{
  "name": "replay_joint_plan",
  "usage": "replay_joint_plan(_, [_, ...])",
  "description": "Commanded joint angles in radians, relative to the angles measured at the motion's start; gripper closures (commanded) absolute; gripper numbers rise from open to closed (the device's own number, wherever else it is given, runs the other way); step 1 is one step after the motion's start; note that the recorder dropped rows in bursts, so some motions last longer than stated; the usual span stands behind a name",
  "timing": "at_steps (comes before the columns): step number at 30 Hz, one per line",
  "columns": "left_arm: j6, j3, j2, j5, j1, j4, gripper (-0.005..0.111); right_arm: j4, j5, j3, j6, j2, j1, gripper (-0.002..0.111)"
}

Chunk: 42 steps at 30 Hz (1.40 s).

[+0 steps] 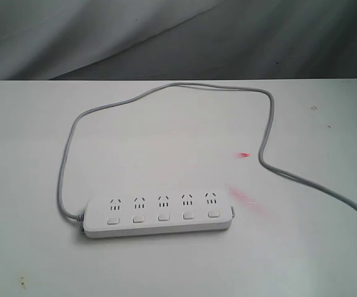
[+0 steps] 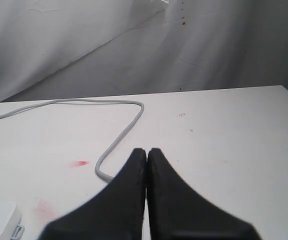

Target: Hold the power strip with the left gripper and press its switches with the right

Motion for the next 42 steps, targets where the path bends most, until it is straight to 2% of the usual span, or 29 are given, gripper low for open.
replay_joint_plan(1, [-0.001, 0.005, -0.004, -0.018, -0.005, 0.024, 0.106, -0.005, -0.008, 0.003, -0.001, -0.004, -0.006, 0.108])
replay_joint_plan(8, [-0.001, 0.005, -0.004, -0.051, -0.005, 0.151, 0.106, -0.005, -0.008, 0.003, -0.001, -0.004, -0.006, 0.108])
replay_joint_plan(14, [-0.013, 0.005, -0.004, -0.154, -0.005, 0.049, 0.106, -0.005, -0.008, 0.003, -0.001, -0.004, -0.006, 0.108])
replay_joint_plan(18, [-0.007, -0.042, -0.004, -0.206, -0.005, 0.064, 0.106, -0.005, -0.008, 0.003, -0.001, -0.004, -0.006, 0.108])
replay_joint_plan(21, [0.009, -0.146, 0.045, -0.244, -0.005, 0.116, 0.106, -0.005, -0.008, 0.003, -0.001, -0.004, -0.006, 0.108])
replay_joint_plan(24, [0.046, -0.344, 0.273, -0.249, -0.005, 0.120, 0.106, -0.005, -0.008, 0.003, -0.001, -0.004, -0.006, 0.108])
replay_joint_plan(26, [0.046, -0.537, 0.491, -0.252, -0.005, 0.131, 0.106, -0.005, -0.008, 0.003, -0.001, -0.004, -0.006, 0.108])
replay_joint_plan(28, [0.048, -0.674, 0.648, -0.264, 0.009, 0.139, 0.106, -0.005, -0.008, 0.003, -0.001, -0.004, -0.006, 0.108])
replay_joint_plan(29, [0.042, -0.714, 0.697, -0.268, 0.028, 0.139, 0.106, -0.005, -0.008, 0.003, -0.001, -0.004, -0.006, 0.108])
replay_joint_plan(32, [-0.050, -0.854, 0.891, -0.269, 0.181, 0.089, 0.106, -0.005, -0.008, 0.003, -0.001, -0.004, -0.006, 0.108])
replay_joint_plan(34, [-0.042, -0.901, 0.979, -0.205, 0.261, 0.034, 0.106, -0.005, -0.008, 0.003, -0.001, -0.004, -0.006, 0.108])
replay_joint_plan(35, [0.013, -0.916, 1.008, -0.162, 0.296, -0.014, 0.106, -0.005, -0.008, 0.003, -0.001, -0.004, -0.006, 0.108])
replay_joint_plan(36, [0.152, -0.926, 1.040, -0.101, 0.329, -0.107, 0.106, -0.005, -0.008, 0.003, -0.001, -0.004, -0.006, 0.108])
replay_joint_plan(39, [0.649, -0.932, 1.091, 0.056, 0.383, -0.399, 0.106, -0.005, -0.008, 0.003, -0.001, -0.004, -0.006, 0.108])
replay_joint_plan(41, [1.038, -0.932, 1.116, 0.217, 0.441, -0.616, 0.106, -0.005, -0.008, 0.003, -0.001, -0.004, -0.006, 0.108])
replay_joint_plan(42, [1.106, -0.932, 1.118, 0.263, 0.461, -0.670, 0.106, -0.005, -0.008, 0.003, -0.001, -0.004, -0.006, 0.108])
